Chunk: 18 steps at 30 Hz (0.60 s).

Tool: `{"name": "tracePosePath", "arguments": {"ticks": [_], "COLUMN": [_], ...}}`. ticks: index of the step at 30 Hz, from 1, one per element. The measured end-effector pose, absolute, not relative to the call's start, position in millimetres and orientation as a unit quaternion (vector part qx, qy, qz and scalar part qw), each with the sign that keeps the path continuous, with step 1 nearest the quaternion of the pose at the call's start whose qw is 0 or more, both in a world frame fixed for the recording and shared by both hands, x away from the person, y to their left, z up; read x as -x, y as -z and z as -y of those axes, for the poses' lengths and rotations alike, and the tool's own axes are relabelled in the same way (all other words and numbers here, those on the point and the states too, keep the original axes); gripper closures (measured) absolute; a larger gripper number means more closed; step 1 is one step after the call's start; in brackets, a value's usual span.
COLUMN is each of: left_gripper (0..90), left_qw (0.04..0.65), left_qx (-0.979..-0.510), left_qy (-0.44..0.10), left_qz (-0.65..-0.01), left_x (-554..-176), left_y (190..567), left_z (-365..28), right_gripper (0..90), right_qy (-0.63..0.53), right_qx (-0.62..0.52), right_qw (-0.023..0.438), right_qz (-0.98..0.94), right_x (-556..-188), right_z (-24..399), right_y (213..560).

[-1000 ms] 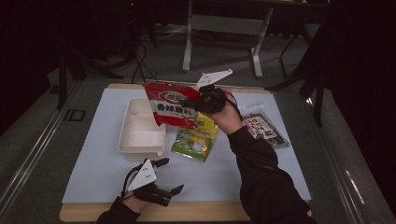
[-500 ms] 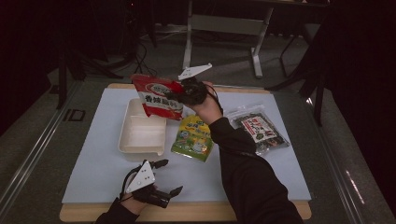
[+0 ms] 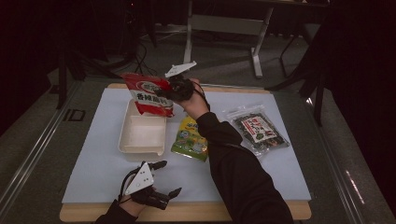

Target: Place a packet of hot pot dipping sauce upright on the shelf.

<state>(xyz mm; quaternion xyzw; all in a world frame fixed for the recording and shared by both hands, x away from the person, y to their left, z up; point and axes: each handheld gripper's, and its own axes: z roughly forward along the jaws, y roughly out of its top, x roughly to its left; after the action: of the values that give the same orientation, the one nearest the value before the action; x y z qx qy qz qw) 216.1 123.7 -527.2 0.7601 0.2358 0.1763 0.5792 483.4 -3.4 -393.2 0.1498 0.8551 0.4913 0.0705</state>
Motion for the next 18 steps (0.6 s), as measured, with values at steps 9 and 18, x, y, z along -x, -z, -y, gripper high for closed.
{"name": "tracePosePath", "arguments": {"ticks": [9, 18], "left_gripper": [3.1, 3.1], "left_qw": [0.579, 0.577], "left_qx": [-0.759, -0.762], "left_qy": [-0.177, -0.178], "left_qz": [-0.238, -0.234], "left_x": [-213, -212], "left_y": [527, 527], "left_z": [-126, -126], "right_gripper": [90.0, 90.0], "right_qy": [-0.492, -0.489], "right_qx": [-0.147, -0.16], "right_qw": [0.066, 0.061], "right_qz": [-0.855, -0.855], "right_x": [-494, -499], "right_z": [-14, -24], "right_y": [399, 413]}}
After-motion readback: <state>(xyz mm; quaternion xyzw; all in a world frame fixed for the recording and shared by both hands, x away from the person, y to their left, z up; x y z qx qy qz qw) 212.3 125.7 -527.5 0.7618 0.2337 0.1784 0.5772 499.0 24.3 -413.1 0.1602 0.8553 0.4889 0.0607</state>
